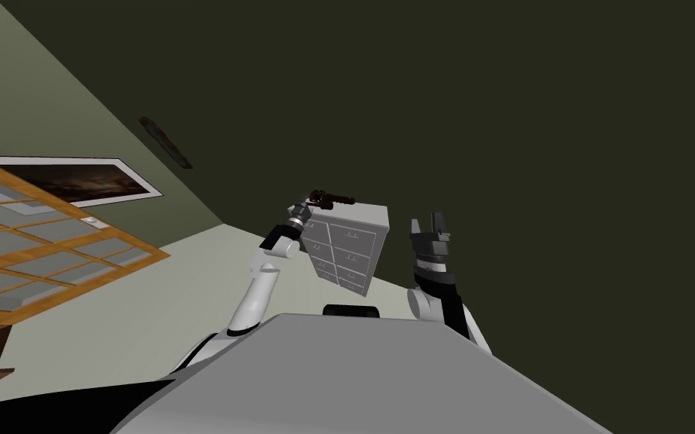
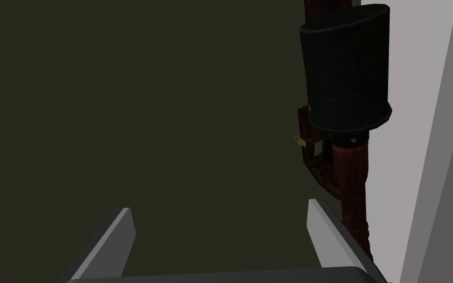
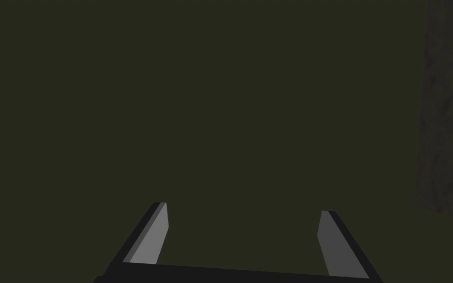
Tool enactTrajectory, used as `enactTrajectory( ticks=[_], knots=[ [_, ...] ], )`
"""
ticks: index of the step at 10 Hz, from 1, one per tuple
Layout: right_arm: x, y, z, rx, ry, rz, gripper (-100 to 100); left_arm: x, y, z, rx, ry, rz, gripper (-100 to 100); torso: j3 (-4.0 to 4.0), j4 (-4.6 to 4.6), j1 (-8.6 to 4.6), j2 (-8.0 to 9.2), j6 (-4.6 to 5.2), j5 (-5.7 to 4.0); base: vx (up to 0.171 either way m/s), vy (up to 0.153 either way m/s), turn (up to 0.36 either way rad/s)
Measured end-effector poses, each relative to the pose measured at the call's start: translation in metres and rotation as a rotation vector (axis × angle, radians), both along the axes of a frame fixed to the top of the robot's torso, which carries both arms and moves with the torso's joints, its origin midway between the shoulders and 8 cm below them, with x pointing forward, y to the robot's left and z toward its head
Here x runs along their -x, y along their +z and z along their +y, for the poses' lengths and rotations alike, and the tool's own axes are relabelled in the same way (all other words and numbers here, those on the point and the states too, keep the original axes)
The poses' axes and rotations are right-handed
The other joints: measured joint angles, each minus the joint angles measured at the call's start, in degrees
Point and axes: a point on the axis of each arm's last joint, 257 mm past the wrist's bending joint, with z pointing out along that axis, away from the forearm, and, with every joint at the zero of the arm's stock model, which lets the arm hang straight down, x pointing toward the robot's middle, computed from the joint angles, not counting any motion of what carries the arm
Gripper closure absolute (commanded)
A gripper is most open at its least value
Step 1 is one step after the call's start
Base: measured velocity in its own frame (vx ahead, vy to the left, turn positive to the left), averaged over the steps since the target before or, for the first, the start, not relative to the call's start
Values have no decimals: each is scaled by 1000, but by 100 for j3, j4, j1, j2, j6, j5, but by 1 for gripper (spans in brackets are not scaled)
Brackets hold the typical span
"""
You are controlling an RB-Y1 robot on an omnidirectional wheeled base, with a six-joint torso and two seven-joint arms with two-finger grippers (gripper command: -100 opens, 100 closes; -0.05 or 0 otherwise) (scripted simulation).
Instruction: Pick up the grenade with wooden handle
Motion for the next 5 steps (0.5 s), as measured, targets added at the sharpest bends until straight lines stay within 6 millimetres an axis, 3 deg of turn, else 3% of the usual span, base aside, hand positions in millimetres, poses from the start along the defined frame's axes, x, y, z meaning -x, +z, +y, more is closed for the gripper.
enactTrajectory(
  ticks=[5],
  knots=[
    [0,0,0,0,0,0,0,-26,4,-10,-20,-40,75,-100,-1,-1,2,-2,-2,1,-17,-16,54]
  ],
)
